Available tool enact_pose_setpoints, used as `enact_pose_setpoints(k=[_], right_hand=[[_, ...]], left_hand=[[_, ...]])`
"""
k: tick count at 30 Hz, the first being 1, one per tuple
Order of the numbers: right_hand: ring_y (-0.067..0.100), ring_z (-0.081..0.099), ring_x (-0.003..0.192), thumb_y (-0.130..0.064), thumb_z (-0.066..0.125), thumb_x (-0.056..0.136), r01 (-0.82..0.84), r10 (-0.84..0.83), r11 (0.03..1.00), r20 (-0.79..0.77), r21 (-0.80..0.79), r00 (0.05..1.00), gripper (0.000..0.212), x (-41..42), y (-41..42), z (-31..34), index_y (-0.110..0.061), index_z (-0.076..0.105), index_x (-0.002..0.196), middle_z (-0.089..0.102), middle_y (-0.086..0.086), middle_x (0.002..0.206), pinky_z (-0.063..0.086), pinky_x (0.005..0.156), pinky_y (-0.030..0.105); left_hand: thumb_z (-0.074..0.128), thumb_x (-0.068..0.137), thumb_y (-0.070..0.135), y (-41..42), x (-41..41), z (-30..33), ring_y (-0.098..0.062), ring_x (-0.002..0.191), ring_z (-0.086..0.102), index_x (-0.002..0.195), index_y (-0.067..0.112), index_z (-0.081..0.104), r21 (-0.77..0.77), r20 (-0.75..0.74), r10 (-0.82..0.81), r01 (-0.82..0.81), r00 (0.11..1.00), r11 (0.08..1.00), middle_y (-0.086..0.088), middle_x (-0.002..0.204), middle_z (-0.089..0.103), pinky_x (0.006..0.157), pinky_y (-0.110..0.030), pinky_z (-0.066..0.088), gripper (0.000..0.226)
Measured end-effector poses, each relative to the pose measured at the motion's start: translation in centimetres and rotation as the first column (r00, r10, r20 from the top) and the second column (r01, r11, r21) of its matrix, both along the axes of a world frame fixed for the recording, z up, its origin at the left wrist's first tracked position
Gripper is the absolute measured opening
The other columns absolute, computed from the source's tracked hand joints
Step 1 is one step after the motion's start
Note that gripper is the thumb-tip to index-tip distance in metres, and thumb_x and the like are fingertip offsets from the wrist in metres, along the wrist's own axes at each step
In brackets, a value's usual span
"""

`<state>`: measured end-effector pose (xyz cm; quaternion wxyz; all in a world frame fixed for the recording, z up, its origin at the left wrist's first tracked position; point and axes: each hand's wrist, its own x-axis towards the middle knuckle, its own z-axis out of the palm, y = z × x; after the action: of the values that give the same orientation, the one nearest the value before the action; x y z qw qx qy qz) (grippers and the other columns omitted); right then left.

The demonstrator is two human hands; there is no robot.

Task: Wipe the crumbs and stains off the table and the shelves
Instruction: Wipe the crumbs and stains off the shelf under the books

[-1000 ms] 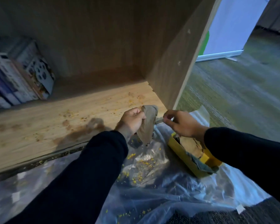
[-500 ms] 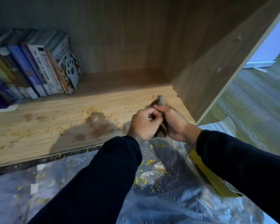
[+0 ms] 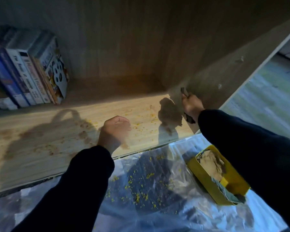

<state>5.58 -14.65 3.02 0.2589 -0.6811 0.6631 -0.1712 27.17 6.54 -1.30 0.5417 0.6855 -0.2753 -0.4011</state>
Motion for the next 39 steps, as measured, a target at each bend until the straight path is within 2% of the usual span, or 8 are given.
enact_pose_setpoints(k=[6, 11, 15, 20, 27, 32, 35, 39], right_hand=[[0.035, 0.036, 0.143, -0.053, 0.013, 0.093, -0.422, 0.393, 0.906, -0.405, 0.018, 0.826, 0.074, 0.0, -1.0, -12.5, -0.015, 0.047, 0.146, 0.042, 0.017, 0.155, 0.030, 0.118, 0.043], [0.037, 0.046, 0.137, -0.034, 0.033, 0.108, -0.255, 0.248, 0.962, -0.079, -0.097, 0.966, 0.047, 1.0, -4.5, -12.9, -0.009, 0.053, 0.142, 0.051, 0.020, 0.148, 0.032, 0.114, 0.038], [0.033, 0.045, 0.139, -0.043, 0.034, 0.107, -0.256, 0.256, 0.967, 0.019, 0.000, 0.967, 0.049, 3.9, -8.3, -12.1, -0.017, 0.052, 0.145, 0.050, 0.014, 0.152, 0.033, 0.114, 0.037], [0.022, 0.017, 0.155, -0.054, 0.012, 0.106, -0.701, 0.663, 0.713, -0.311, -0.015, 0.681, 0.069, 6.3, -7.4, -13.4, -0.014, 0.038, 0.155, 0.027, 0.008, 0.166, 0.009, 0.127, 0.037], [0.013, 0.014, 0.154, -0.053, 0.021, 0.100, -0.910, 0.864, 0.411, -0.294, -0.054, 0.408, 0.069, -2.0, -0.2, -14.0, -0.013, 0.041, 0.153, 0.027, -0.002, 0.163, 0.005, 0.126, 0.034], [0.003, 0.040, 0.142, -0.056, 0.040, 0.101, -0.776, 0.756, 0.623, 0.181, 0.097, 0.629, 0.053, -3.4, 4.6, -13.5, -0.027, 0.059, 0.142, 0.051, -0.012, 0.149, 0.026, 0.122, 0.038], [0.004, 0.064, 0.098, -0.032, 0.047, 0.107, -0.658, 0.472, 0.726, 0.551, 0.199, 0.688, 0.029, -2.5, 6.9, -11.8, -0.024, 0.074, 0.103, 0.074, -0.010, 0.101, 0.049, 0.094, 0.035], [0.030, 0.071, 0.102, -0.032, 0.046, 0.105, -0.458, 0.078, 0.823, 0.730, 0.337, 0.679, 0.035, 0.1, 6.4, -8.1, -0.009, 0.071, 0.113, 0.076, 0.013, 0.109, 0.053, 0.093, 0.046]], left_hand=[[0.062, 0.090, 0.011, -0.2, 1.4, -0.4, -0.020, 0.065, 0.065, 0.091, 0.021, 0.068, -0.071, 0.091, -0.022, 0.029, 0.996, 0.997, -0.009, 0.080, 0.075, 0.063, -0.027, 0.047, 0.012], [0.056, 0.095, -0.001, 2.8, 1.1, -0.2, -0.022, 0.067, 0.065, 0.104, 0.018, 0.068, -0.031, 0.079, 0.039, -0.036, 0.996, 0.999, -0.014, 0.085, 0.075, 0.056, -0.018, 0.047, 0.024], [0.057, 0.096, 0.003, 2.7, 1.4, -1.3, -0.022, 0.071, 0.070, 0.106, 0.028, 0.069, -0.001, 0.130, 0.016, -0.016, 0.991, 1.000, -0.006, 0.085, 0.078, 0.070, -0.036, 0.048, 0.030], [0.060, 0.093, 0.008, 1.3, 1.5, -3.8, -0.021, 0.072, 0.072, 0.102, 0.033, 0.069, 0.048, 0.295, -0.071, 0.060, 0.953, 0.997, -0.003, 0.080, 0.077, 0.078, -0.036, 0.055, 0.028], [0.065, 0.089, 0.021, 0.6, -0.7, -6.8, -0.012, 0.072, 0.069, 0.094, 0.031, 0.072, 0.141, 0.499, -0.233, 0.187, 0.835, 0.972, 0.005, 0.077, 0.073, 0.075, -0.038, 0.057, 0.013], [0.058, 0.091, 0.008, 1.0, -1.9, -6.8, -0.018, 0.075, 0.066, 0.089, 0.025, 0.072, 0.146, 0.589, -0.234, 0.183, 0.774, 0.972, 0.004, 0.079, 0.072, 0.073, -0.039, 0.056, 0.022], [0.057, 0.089, 0.004, 1.7, -2.0, -6.2, -0.020, 0.073, 0.065, 0.083, 0.022, 0.071, 0.102, 0.636, -0.197, 0.172, 0.746, 0.980, 0.002, 0.076, 0.070, 0.070, -0.040, 0.056, 0.023], [0.057, 0.088, 0.002, 2.5, -1.1, -5.4, -0.016, 0.073, 0.065, 0.081, 0.020, 0.072, 0.087, 0.659, -0.165, 0.144, 0.734, 0.986, 0.002, 0.077, 0.071, 0.070, -0.033, 0.054, 0.024]])
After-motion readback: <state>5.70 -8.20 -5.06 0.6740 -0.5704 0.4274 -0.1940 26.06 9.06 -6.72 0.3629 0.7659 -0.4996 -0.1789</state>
